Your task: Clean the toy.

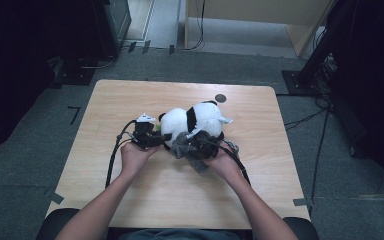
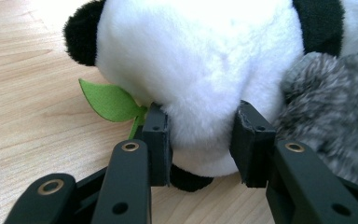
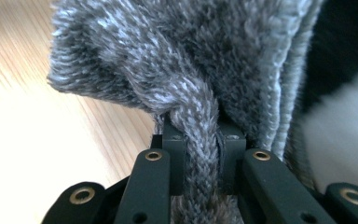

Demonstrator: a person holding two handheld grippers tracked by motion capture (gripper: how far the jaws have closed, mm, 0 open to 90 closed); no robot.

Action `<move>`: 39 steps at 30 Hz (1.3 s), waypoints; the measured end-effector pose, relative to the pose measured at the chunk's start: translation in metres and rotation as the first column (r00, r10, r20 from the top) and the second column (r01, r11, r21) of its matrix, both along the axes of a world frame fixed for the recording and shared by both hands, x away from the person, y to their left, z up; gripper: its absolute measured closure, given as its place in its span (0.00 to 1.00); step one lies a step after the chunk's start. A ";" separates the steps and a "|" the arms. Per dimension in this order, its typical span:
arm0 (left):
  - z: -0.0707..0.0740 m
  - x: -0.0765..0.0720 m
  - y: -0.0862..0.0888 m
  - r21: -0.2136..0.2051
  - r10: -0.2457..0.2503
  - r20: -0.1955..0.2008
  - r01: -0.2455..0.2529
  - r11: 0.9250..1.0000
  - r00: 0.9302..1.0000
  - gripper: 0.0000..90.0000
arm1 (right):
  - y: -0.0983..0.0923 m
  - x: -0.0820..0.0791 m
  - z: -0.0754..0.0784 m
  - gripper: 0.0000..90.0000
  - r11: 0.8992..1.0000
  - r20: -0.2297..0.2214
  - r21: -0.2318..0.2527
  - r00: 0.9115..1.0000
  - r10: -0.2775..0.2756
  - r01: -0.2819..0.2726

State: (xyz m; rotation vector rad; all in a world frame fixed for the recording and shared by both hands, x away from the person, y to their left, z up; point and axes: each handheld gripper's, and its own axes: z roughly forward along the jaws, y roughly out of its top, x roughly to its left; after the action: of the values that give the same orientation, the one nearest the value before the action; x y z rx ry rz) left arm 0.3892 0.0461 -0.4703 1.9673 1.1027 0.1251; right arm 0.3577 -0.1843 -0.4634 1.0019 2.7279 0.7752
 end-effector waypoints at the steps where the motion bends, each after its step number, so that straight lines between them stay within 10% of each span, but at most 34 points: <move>1: 0.000 0.000 0.000 0.000 0.000 0.000 0.000 1.000 1.000 0.70 | -0.004 0.000 0.001 0.88 1.000 -0.005 0.006 1.000 -0.012 0.012; 24: 0.000 0.001 0.001 -0.032 -0.001 -0.021 0.001 0.999 1.000 0.70 | -0.099 0.009 0.010 0.87 0.980 -0.013 0.041 0.981 -0.193 0.193; 33: -0.001 0.000 0.001 -0.037 0.002 -0.024 -0.003 0.999 1.000 0.70 | -0.128 0.018 0.009 0.87 0.946 0.012 0.082 0.949 -0.315 0.313; 39: -0.001 0.000 0.001 -0.040 0.003 -0.025 -0.004 0.999 1.000 0.70 | -0.141 0.021 0.021 0.87 0.900 0.021 0.197 0.916 -0.401 0.390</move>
State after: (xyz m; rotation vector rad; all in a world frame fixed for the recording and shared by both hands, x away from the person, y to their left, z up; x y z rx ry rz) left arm 0.3892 0.0475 -0.4713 1.9363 1.1166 0.0805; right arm 0.3783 -0.3257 -0.4423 1.4843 2.3106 0.9756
